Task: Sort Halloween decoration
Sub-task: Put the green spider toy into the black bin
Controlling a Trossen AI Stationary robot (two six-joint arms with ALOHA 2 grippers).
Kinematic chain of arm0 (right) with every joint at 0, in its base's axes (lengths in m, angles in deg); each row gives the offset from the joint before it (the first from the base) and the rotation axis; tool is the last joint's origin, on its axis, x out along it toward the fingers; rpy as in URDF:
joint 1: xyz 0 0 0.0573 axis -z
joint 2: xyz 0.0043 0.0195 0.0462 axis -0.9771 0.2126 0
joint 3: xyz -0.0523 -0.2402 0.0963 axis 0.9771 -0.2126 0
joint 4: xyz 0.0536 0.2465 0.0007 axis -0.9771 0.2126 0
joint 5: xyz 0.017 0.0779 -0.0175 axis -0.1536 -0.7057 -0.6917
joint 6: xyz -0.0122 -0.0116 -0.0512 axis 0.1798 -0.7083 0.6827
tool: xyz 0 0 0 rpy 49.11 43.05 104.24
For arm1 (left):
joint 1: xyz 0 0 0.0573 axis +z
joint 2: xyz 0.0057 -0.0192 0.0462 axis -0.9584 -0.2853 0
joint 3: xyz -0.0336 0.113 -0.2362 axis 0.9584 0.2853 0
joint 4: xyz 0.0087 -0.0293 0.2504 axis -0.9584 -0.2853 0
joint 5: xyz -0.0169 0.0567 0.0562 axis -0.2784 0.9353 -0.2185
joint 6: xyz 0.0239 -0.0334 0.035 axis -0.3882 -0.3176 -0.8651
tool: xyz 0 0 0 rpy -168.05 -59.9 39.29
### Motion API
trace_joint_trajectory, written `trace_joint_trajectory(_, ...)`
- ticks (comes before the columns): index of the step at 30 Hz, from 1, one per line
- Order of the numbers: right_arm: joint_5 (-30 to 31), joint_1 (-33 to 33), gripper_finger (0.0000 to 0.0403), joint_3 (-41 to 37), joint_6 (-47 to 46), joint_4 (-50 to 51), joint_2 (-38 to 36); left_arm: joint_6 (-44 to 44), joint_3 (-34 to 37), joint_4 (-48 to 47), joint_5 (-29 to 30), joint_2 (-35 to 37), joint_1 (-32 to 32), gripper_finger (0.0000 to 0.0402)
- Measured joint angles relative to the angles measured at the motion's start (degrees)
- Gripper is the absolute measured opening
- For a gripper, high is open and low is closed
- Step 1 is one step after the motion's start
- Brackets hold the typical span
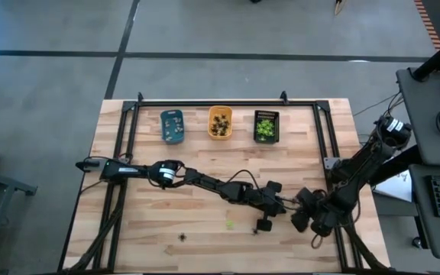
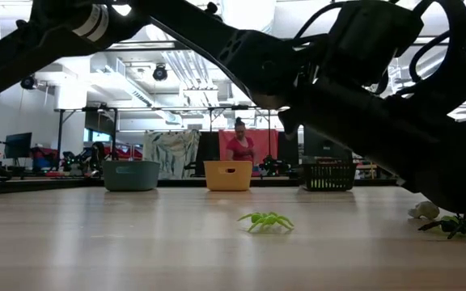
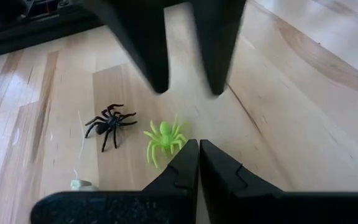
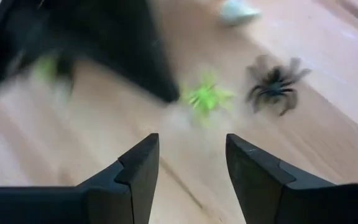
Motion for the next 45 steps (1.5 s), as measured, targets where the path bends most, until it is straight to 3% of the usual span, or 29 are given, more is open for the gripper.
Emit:
trace_joint_trajectory(5,2.6,-4.4,0.0175,0.3,15.4,0.2,0.0,0.0,0.1,-1.2,0.0,0.7,0.0,0.0)
trace_joint_trajectory(8,4.4,-5.7,0.0175,0.1,20.1,1.9,0.0,-0.3,0.2,-1.6,0.0,1.1,0.0,0.0)
trace_joint_trajectory(31,9.6,-7.2,0.0135,-2.5,28.5,-2.2,0.1,-2.8,-1.4,-1.0,1.1,0.9,1.5,0.0)
trace_joint_trajectory(45,11.1,-6.7,0.0156,-0.9,30.2,-2.8,6.9,-3.0,-1.0,-0.7,0.1,0.8,1.7,0.0)
